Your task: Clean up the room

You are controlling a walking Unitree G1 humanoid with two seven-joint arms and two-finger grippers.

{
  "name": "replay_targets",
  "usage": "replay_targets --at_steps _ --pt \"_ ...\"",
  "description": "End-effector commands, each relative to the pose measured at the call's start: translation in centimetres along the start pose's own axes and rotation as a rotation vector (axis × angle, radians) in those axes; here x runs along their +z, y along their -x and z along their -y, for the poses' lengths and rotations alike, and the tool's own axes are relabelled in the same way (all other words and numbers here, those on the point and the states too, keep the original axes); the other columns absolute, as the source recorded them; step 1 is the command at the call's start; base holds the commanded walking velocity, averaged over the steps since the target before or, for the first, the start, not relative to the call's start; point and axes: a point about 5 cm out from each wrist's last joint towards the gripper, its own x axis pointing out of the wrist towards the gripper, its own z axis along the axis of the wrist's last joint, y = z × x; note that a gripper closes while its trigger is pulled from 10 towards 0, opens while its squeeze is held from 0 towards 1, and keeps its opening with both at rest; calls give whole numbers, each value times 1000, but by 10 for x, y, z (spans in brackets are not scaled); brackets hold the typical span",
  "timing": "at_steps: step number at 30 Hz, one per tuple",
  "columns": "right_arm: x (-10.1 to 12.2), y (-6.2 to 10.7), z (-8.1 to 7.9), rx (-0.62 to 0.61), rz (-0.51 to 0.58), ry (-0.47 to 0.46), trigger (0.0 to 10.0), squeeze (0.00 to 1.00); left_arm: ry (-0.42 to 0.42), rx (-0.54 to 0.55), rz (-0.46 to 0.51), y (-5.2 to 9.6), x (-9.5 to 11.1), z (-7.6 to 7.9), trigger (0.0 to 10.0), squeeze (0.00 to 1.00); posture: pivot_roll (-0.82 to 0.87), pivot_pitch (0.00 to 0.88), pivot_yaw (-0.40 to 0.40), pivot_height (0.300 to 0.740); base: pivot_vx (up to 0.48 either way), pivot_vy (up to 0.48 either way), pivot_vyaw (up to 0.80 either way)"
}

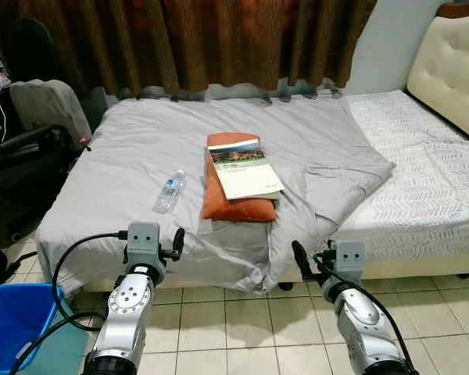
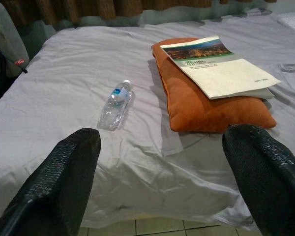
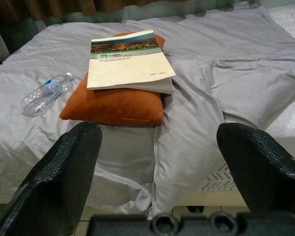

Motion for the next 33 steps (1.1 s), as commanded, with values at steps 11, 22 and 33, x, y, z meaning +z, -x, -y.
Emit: replay_targets --at_steps 11,22,33 --pt "6 -2 -1 9 16 11 10000 0 -9 4 -3 0 -1 -2 10000 0 11 0 34 740 0 0 0" --pt "8 -8 -12 79 15 18 10000 0 -69 37 28 10 0 -6 10000 0 54 0 7 740 0 0 269" --pt "10 -8 -11 70 28 16 10000 0 -67 28 37 9 3 -7 10000 0 53 0 10 740 439 0 88"
